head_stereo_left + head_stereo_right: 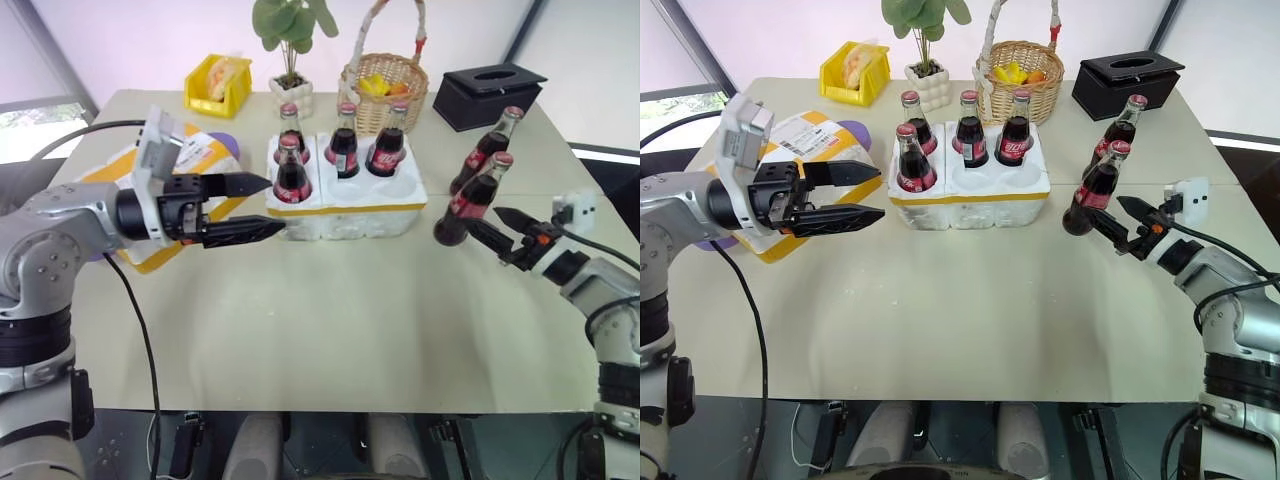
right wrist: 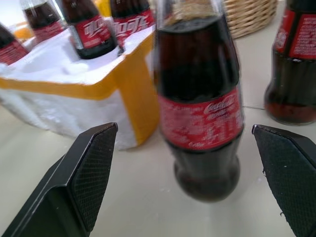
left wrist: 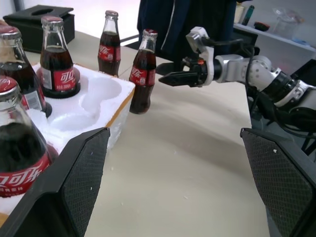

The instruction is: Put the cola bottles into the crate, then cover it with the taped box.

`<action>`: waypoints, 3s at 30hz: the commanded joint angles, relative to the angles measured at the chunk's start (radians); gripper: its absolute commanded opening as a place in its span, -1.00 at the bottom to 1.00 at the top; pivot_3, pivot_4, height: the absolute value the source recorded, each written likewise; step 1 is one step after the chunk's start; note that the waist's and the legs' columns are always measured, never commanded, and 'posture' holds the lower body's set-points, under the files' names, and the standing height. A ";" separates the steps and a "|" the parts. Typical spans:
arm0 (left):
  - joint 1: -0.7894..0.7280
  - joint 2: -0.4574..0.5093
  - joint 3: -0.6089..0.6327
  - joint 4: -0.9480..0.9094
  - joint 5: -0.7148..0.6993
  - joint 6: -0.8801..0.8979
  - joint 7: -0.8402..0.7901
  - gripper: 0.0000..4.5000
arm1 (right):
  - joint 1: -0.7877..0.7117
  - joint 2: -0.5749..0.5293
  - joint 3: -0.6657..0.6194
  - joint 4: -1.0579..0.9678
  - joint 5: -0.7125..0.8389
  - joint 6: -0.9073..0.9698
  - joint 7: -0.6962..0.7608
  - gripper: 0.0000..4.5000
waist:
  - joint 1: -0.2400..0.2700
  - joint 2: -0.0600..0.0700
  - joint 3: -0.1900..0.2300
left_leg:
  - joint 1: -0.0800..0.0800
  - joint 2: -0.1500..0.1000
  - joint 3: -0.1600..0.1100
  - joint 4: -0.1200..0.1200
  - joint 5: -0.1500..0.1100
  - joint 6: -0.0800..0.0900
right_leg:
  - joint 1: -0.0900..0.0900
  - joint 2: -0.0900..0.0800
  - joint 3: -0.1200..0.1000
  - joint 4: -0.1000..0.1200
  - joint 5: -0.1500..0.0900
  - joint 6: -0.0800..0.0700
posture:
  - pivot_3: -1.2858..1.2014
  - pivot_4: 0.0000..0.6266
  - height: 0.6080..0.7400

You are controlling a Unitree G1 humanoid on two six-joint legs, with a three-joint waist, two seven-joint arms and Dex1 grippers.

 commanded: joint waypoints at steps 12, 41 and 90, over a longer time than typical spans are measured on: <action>0.002 0.019 0.026 -0.041 -0.028 -0.027 0.042 0.97 | -0.212 0.068 0.071 0.276 -0.093 -0.144 0.017 1.00 | -0.003 0.000 0.000 | 0.000 0.001 0.000 0.000 0.000 0.000 | 0.000 0.002 0.001 0.000 0.002 0.001 | 0.03 -0.52 1.00; 0.123 0.051 0.082 -0.089 -0.048 -0.053 0.105 1.00 | -0.464 0.004 0.100 -0.001 0.037 0.064 0.129 0.27 | -0.014 0.007 0.004 | -0.001 0.006 0.003 -0.001 0.000 0.000 | -0.005 0.007 0.005 0.000 0.004 -0.001 | 0.03 -0.52 1.00; 0.290 0.075 0.195 -0.220 -0.145 -0.104 0.295 1.00 | -0.664 0.351 0.369 0.411 -0.338 -0.200 0.083 0.97 | -0.023 0.007 0.004 | -0.001 0.007 0.002 -0.004 0.000 -0.001 | -0.009 0.011 0.007 0.001 0.006 -0.002 | 0.03 -0.52 1.00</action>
